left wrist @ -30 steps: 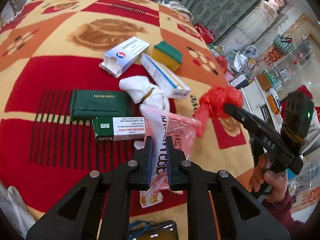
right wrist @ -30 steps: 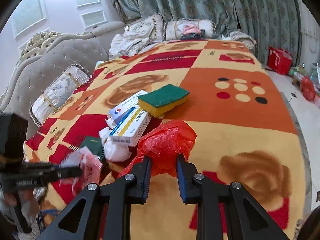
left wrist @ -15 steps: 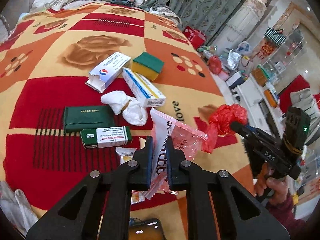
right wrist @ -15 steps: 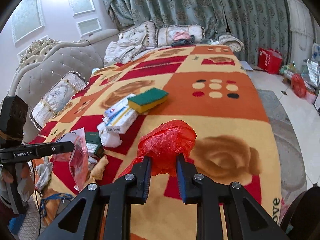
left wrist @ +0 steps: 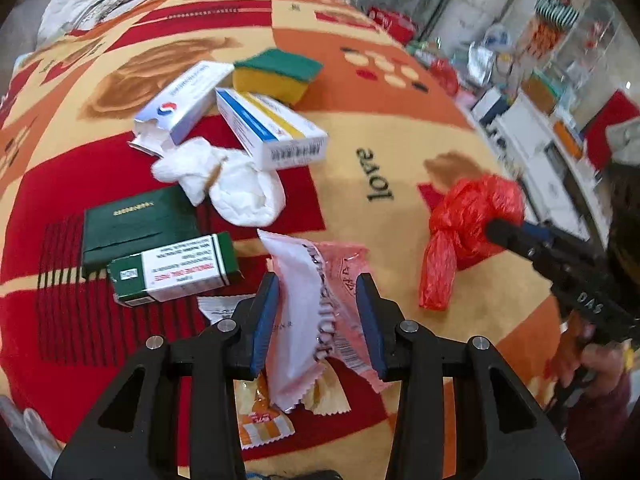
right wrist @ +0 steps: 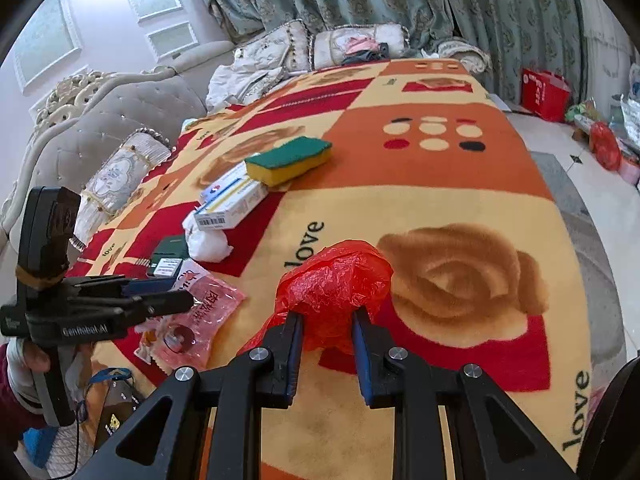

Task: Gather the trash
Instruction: 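Carry both items to the black bin while right tool releases the red bag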

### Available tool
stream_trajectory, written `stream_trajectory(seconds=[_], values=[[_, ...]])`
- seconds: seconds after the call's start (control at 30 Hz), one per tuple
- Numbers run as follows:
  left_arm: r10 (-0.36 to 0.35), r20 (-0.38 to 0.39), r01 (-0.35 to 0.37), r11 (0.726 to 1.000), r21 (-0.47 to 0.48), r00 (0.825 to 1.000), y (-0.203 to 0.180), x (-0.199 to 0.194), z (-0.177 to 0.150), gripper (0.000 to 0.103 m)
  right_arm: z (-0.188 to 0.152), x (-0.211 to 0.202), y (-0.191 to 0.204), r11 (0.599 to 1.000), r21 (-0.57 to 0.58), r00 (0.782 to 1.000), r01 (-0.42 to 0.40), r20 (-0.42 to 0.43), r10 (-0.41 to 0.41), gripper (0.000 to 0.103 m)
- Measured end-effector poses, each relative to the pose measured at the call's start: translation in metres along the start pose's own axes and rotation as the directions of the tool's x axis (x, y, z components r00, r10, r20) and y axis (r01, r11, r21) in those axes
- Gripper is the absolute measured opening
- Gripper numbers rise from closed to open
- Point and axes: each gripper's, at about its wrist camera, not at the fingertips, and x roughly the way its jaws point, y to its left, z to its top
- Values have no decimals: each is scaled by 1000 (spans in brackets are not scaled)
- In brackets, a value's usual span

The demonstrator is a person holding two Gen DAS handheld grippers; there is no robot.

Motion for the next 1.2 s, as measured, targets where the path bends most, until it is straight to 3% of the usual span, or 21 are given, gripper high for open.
stream_trajectory(seconds=[0.37,0.4,0.47,0.7,0.97,1.2], values=[[101,-17,-98,988,115,995,-27,26,6,34,-12,5,-8,1000,0,1000,-5,-20,5,22],[90,-19,-87,988,127,996,-29,26,6,17,-13,3,-9,1000,1,1000,-4,-19,4,22],[66,-30,-62,991,118,997,-29,23,9,8,-14,-1,-9,1000,-1,1000,9,-1,-9,22],[-45,32,43,998,43,998,-21,-15,19,7,-12,-31,-6,999,-36,997,33,77,-30,22],[-86,63,81,994,69,994,-43,-40,20,7,-11,-59,-14,998,-20,991,58,123,-55,22],[-137,61,127,981,148,989,-94,-46,29,7,-23,-96,-46,992,31,979,126,158,-129,22]])
